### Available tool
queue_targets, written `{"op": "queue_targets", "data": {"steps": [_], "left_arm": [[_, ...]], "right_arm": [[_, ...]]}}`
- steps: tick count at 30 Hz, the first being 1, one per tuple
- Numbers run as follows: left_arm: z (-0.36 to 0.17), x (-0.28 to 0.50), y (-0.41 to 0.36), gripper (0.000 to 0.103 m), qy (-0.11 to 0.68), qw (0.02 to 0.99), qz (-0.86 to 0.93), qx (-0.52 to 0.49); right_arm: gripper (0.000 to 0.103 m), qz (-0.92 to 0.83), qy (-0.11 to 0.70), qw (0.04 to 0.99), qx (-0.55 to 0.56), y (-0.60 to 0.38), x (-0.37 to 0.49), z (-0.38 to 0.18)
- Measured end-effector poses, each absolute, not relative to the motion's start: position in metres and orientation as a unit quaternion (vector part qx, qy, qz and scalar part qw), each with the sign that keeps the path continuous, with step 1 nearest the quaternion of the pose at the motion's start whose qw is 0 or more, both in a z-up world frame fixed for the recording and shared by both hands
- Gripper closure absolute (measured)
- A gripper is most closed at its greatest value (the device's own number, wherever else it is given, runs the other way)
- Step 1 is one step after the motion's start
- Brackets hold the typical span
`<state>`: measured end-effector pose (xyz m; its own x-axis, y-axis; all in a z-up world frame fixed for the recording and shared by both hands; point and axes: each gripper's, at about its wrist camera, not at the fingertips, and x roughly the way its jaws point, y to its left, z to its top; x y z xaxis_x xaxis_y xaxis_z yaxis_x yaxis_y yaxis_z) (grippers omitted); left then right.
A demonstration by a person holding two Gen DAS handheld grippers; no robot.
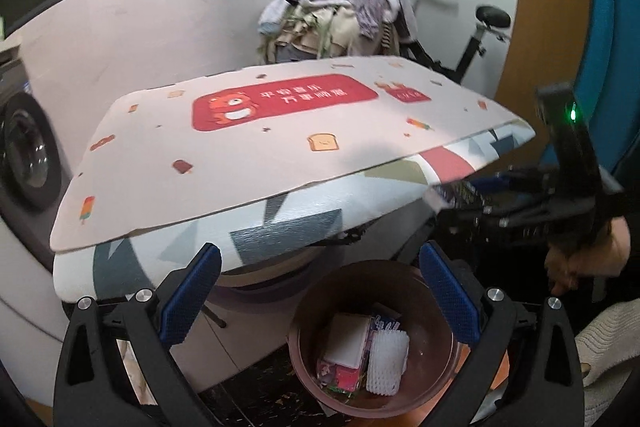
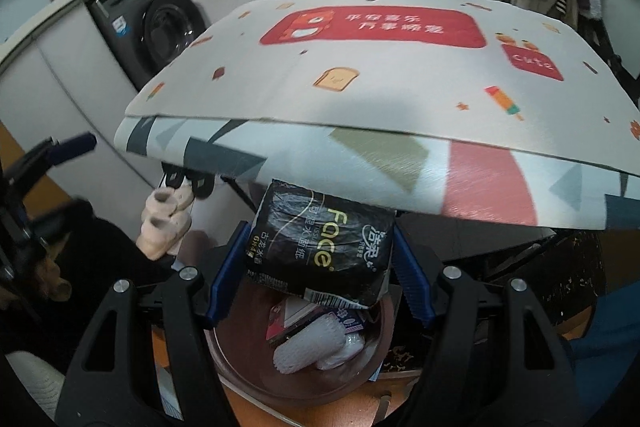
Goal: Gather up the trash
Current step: 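Open both tools to drop the tissue pack and package into the bin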
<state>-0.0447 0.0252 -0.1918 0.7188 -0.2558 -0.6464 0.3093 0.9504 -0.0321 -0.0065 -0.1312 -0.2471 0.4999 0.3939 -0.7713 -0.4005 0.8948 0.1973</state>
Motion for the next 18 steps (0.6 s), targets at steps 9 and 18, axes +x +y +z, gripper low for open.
{"op": "queue_targets", "data": {"steps": [9, 18], "left_arm": [[-0.2, -0.056, 0.041, 0.006, 0.339, 0.932, -0.131, -0.002], [-0.207, -0.053, 0.039, 0.006, 0.351, 0.928, -0.126, 0.005]], "right_arm": [[0.034, 0.26, 0.444, 0.854, -0.077, -0.099, -0.024, -0.266], [0.033, 0.26, 0.457, 0.846, -0.086, -0.097, -0.021, -0.274]]}}
